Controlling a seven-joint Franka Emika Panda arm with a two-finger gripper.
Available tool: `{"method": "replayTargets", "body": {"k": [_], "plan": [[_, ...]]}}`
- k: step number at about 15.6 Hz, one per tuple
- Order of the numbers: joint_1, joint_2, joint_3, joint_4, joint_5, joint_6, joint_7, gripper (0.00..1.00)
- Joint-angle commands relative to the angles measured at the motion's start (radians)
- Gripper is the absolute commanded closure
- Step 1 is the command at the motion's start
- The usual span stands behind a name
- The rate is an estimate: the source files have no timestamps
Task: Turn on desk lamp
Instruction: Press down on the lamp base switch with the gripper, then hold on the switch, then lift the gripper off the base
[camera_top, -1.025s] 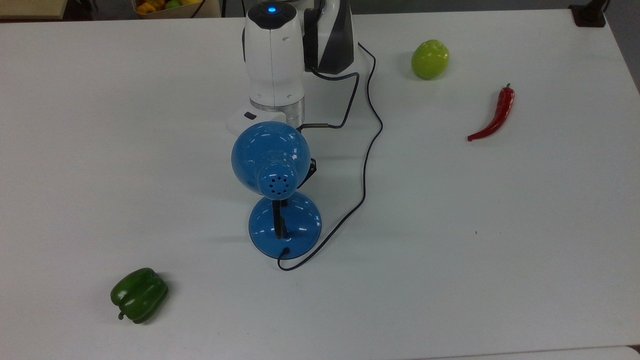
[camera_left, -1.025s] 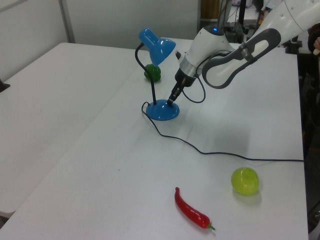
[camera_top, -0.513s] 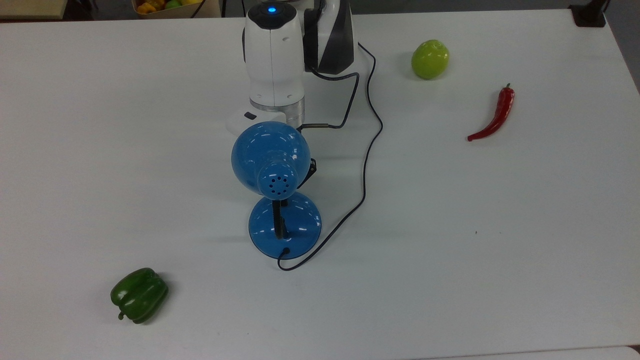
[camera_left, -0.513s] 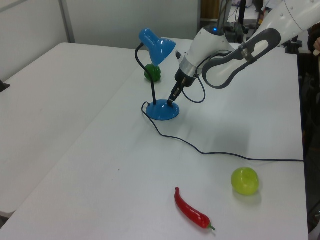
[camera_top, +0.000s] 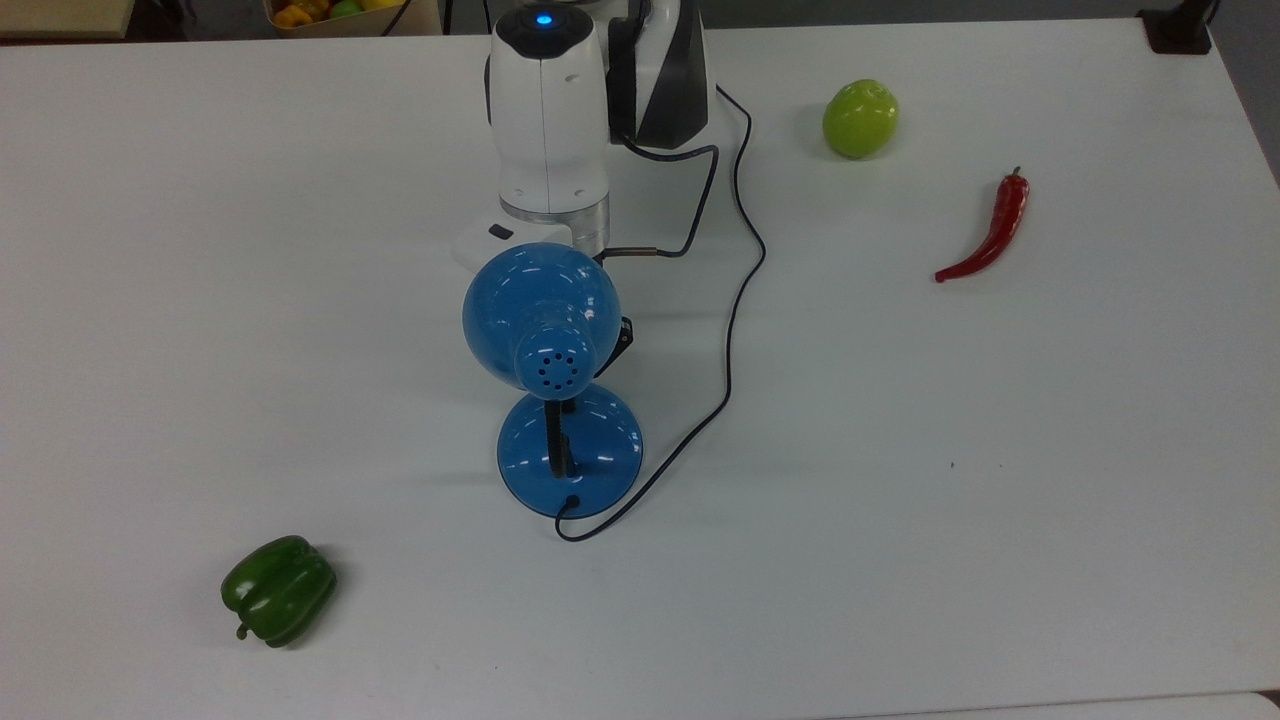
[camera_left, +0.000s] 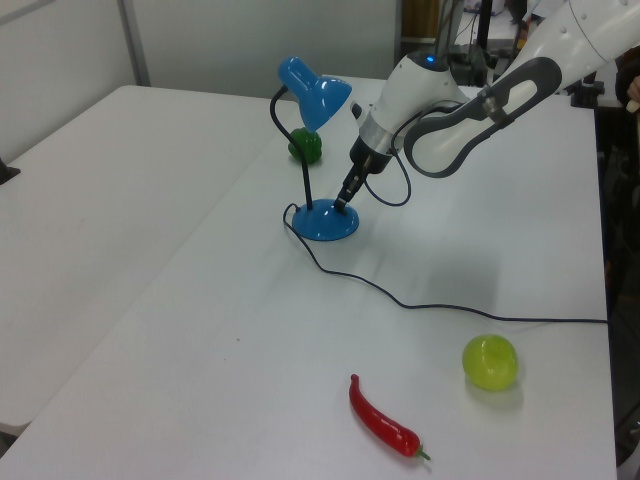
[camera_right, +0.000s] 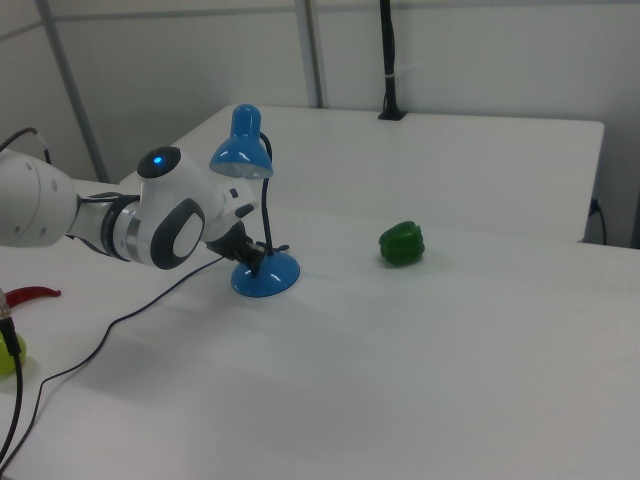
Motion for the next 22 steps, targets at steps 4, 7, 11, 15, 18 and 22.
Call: {"method": "replayTargets", "body": {"k": [4, 7, 11, 15, 18, 22], "plan": [[0.004, 0.044, 0.008, 0.002, 0.001, 0.023, 0.007, 1.00], [0.004, 0.044, 0.008, 0.002, 0.001, 0.023, 0.007, 1.00], [0.004, 0.003, 0.008, -0.009, 0.004, 0.007, 0.009, 1.00], [0.003, -0.084, 0.010, -0.075, 0.004, -0.035, 0.003, 1.00], [0.003, -0.141, 0.010, -0.070, 0.004, -0.205, -0.002, 1.00], [0.003, -0.212, 0.008, -0.064, 0.001, -0.428, -0.007, 0.89]]}}
